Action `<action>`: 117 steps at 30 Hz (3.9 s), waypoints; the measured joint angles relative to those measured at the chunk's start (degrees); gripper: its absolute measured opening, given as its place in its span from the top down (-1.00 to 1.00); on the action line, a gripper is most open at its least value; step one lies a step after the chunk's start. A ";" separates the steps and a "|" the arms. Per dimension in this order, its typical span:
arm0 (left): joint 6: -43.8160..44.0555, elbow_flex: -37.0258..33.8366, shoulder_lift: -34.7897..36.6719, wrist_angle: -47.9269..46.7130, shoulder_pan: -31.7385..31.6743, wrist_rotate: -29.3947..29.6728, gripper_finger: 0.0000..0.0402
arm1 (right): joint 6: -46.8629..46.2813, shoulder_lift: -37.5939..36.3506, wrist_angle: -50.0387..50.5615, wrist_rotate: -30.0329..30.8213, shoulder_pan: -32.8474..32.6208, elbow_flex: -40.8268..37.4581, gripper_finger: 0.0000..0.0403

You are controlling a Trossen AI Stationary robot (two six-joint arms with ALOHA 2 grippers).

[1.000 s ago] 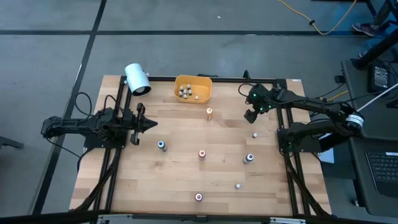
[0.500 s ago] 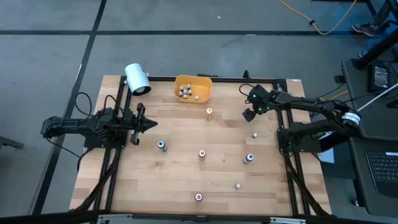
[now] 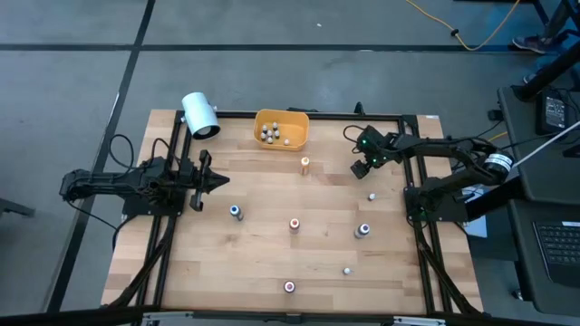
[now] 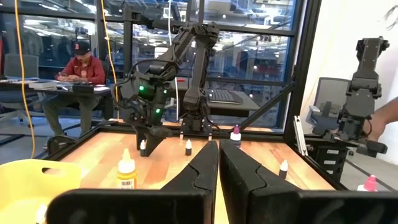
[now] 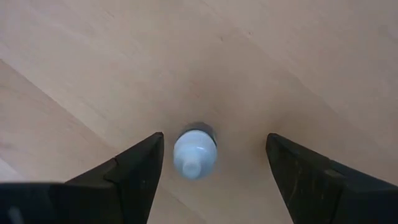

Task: Pick & Place food coloring
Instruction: Put the small blue food coloring bottle into the yellow bin

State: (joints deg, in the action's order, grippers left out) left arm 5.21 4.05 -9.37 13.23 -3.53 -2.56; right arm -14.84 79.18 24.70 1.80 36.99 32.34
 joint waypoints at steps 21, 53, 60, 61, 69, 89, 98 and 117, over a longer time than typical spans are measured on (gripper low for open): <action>0.00 0.00 0.01 -0.01 0.00 -0.01 0.96 | 4.59 -0.31 11.89 -0.84 -0.07 7.42 -0.41; 0.00 0.00 0.02 0.00 0.00 0.00 0.95 | 4.84 -0.31 11.55 -0.96 -0.07 7.41 0.45; 0.00 0.00 0.01 -0.01 0.00 0.00 0.95 | 6.13 -0.31 11.59 -3.84 -0.05 7.68 0.67; 0.00 0.00 0.02 -0.01 0.00 0.01 0.96 | 6.17 -0.28 12.06 -4.22 -0.07 8.02 0.69; 0.00 0.00 0.01 -0.01 0.00 -0.01 0.94 | 8.51 -0.28 16.97 -5.06 -0.04 16.02 0.65; 0.00 0.00 0.00 0.00 0.00 -0.01 0.95 | 19.26 11.79 29.07 -8.13 -0.02 57.43 0.72; 0.00 0.00 0.01 -0.01 0.00 -0.01 0.94 | 23.49 31.49 30.14 -11.01 -0.50 79.24 0.71; 0.00 0.00 0.01 0.00 0.00 -0.01 0.95 | 27.34 57.90 34.86 -12.48 -4.25 102.00 0.70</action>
State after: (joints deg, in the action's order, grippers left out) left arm 5.21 4.05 -9.36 13.23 -3.53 -2.57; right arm 12.50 137.07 59.56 -10.68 32.74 134.33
